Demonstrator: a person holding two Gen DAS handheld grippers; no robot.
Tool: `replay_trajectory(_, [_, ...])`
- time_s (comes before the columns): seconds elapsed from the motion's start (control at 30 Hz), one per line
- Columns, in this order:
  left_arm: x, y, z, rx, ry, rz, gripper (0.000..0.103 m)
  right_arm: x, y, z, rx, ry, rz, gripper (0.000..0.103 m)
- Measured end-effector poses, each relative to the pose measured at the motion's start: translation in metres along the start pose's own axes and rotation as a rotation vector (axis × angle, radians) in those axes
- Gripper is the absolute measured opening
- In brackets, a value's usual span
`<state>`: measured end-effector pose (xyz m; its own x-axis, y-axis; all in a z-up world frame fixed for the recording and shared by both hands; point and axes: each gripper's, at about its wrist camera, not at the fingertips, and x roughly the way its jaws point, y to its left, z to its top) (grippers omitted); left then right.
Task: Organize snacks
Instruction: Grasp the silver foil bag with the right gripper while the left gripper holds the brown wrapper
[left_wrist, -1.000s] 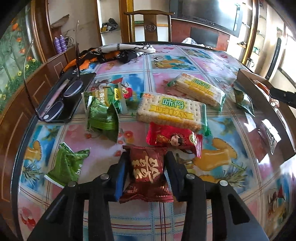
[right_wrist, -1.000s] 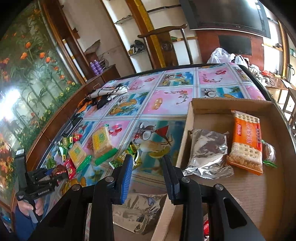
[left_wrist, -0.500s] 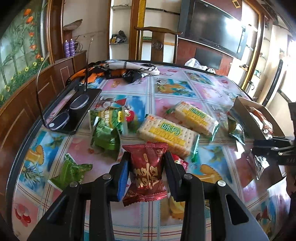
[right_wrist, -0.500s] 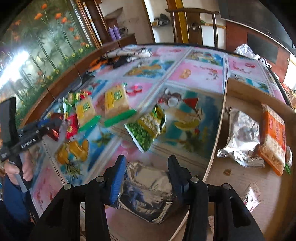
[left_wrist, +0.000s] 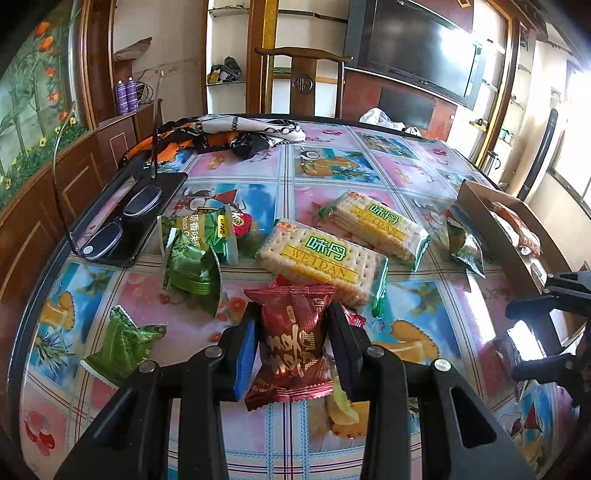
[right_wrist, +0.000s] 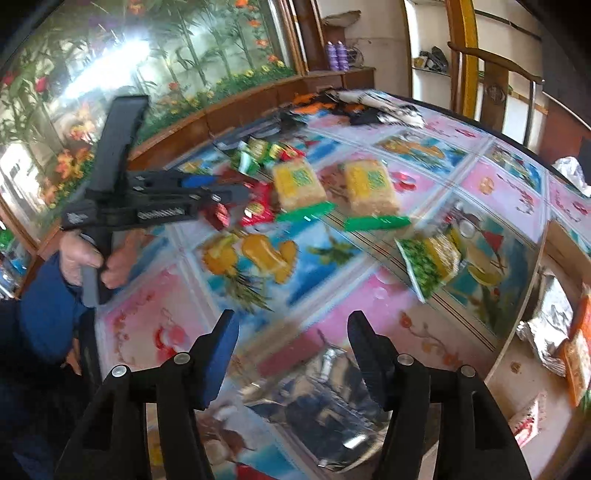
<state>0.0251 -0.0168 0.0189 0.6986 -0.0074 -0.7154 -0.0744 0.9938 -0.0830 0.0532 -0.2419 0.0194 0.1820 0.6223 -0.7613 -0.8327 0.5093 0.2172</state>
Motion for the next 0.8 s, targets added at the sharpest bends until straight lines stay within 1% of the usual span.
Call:
replay_trajectory(0.1, [-0.002,-0.001,0.000,0.005,-0.008,-0.011,0.036,0.008,-0.012,-0.005,0.022,0.035,-0.007,0.066])
replay_trajectory(0.2, [-0.002,-0.001,0.000,0.005,-0.008,-0.023,0.036,0.009,-0.018,-0.005,0.040,0.049,0.034,0.068])
replay_trajectory(0.27, [-0.003,0.000,0.000,0.000,-0.007,-0.034,0.036,0.006,-0.018,-0.005,0.047,0.048,0.063,0.074])
replay_trajectory(0.3, [-0.004,0.000,0.000,0.000,-0.009,-0.041,0.036,0.006,-0.016,-0.005,0.038,0.053,0.066,0.079])
replay_trajectory(0.33, [-0.005,-0.001,0.000,0.000,-0.011,-0.046,0.036,0.005,-0.011,-0.005,0.016,0.062,0.063,0.083])
replay_trajectory(0.4, [-0.008,-0.002,0.000,0.002,-0.019,-0.059,0.036,0.003,-0.002,-0.009,-0.036,0.090,0.061,0.086])
replay_trajectory(0.47, [-0.010,-0.002,0.000,0.002,-0.024,-0.068,0.036,0.002,0.001,-0.013,-0.058,0.113,0.038,0.086])
replay_trajectory(0.6, [-0.013,-0.002,0.000,-0.001,-0.029,-0.086,0.036,0.006,0.015,-0.025,-0.165,0.232,-0.047,0.087])
replay_trajectory(0.7, [-0.016,-0.003,-0.001,-0.003,-0.035,-0.098,0.036,0.006,0.022,-0.027,-0.188,0.248,-0.095,0.087])
replay_trajectory(0.8, [-0.018,-0.003,-0.001,-0.004,-0.037,-0.104,0.036,0.010,0.031,-0.027,-0.217,0.264,-0.118,0.074])
